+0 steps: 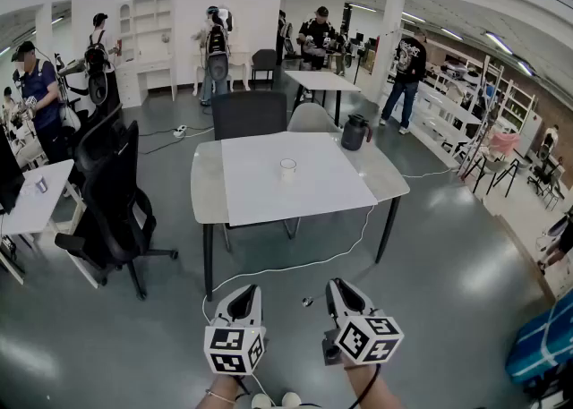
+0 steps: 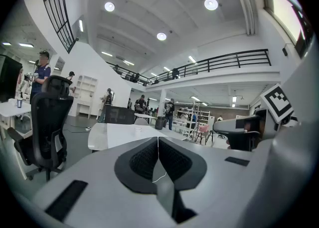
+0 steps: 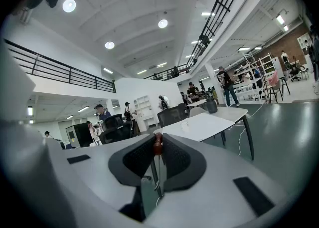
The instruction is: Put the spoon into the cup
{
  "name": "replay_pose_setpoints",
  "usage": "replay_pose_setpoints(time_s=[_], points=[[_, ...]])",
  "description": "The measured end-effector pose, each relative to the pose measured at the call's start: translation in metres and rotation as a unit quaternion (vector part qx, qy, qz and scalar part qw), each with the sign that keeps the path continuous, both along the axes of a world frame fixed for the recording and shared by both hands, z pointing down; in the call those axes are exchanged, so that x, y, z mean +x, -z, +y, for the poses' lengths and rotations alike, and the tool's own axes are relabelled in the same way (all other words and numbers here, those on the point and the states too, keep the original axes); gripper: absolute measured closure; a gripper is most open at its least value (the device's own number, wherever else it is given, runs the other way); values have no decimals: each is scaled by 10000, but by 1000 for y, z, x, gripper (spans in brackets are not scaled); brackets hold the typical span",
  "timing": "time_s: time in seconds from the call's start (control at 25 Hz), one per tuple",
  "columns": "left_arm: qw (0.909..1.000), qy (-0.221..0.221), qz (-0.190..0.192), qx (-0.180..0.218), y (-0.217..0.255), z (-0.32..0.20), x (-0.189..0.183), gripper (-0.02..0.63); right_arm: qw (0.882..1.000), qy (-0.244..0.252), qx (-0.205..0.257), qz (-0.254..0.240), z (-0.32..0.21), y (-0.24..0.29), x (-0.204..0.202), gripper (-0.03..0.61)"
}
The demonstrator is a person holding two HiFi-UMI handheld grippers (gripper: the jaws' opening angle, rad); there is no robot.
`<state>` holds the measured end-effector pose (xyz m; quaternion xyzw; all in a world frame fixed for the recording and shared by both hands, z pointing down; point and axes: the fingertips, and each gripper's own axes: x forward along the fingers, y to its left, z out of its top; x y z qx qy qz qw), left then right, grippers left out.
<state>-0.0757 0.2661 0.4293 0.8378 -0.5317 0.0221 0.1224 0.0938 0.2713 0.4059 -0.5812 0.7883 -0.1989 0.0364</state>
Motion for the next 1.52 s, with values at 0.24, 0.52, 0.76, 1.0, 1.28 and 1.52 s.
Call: replay_pose_setpoints(time_s=[0.24, 0.52, 0.76, 1.0, 1.28, 1.52], points=[[10000, -11, 0, 5, -2, 2, -7, 592, 10000, -82, -8, 21, 1, -2, -4, 512], [10000, -10, 20, -19, -7, 0, -22, 592, 9992, -237, 40, -323, 0, -1, -8, 511], [9999, 13, 40, -146, -17, -4, -28, 592, 9982, -415, -126, -410, -1, -13, -2, 511], [9997, -73, -79, -215, -26, -19, -22, 592, 9973, -532, -205, -469, -20, -20, 7, 511], [9999, 8, -77, -98, -15, -75, -13, 592, 9983, -427, -88, -375, -75, -12, 15, 511], [9999, 81, -58, 27, -4, -134, 7, 592, 9992, -340, 49, -193, -134, -4, 31, 511]])
